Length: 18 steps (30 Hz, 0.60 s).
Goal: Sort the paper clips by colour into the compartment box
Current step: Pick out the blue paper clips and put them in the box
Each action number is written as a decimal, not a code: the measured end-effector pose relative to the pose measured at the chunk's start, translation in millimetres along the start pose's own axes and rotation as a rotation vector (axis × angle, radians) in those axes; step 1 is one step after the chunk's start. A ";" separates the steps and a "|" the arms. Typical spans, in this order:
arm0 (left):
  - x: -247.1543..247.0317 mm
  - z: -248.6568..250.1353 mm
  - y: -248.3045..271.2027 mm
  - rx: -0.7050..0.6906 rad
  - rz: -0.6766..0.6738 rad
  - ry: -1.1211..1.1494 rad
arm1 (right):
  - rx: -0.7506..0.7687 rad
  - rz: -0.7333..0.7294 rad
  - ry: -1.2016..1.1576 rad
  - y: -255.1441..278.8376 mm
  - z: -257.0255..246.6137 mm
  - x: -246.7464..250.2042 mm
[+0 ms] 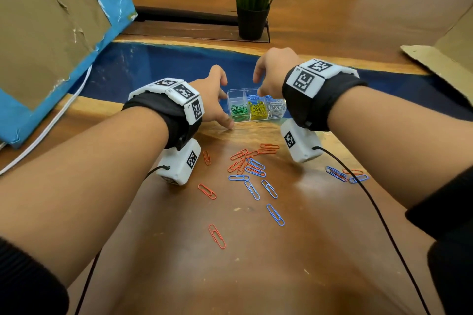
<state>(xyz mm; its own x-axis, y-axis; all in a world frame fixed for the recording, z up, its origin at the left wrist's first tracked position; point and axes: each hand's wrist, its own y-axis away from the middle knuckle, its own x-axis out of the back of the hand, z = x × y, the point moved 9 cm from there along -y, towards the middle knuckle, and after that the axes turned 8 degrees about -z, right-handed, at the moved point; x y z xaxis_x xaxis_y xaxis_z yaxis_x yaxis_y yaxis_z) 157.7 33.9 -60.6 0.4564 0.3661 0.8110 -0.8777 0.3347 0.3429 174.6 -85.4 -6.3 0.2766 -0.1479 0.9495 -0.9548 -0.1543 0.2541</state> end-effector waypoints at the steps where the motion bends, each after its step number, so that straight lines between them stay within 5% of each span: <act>1: -0.1 -0.3 0.6 -0.005 0.004 0.008 | -0.010 0.013 -0.019 -0.7 3.0 -1.0; 6: 3.6 -1.9 4.4 -0.005 0.041 0.043 | 0.056 0.068 -0.027 11.8 7.2 0.9; 14: -4.5 5.5 14.4 0.012 0.021 -0.125 | 0.234 -0.296 0.145 71.1 -7.2 -59.3; 18: -12.4 16.6 18.1 0.016 -0.044 -0.232 | 0.237 -0.309 0.139 79.9 -12.3 -72.9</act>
<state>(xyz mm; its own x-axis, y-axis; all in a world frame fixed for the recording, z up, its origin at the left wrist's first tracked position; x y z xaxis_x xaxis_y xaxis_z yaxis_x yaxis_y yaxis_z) 133.7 21.0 -56.6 0.4500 0.1418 0.8817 -0.8608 0.3318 0.3859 76.8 -75.0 -53.0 0.5131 0.0715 0.8553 -0.7735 -0.3933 0.4970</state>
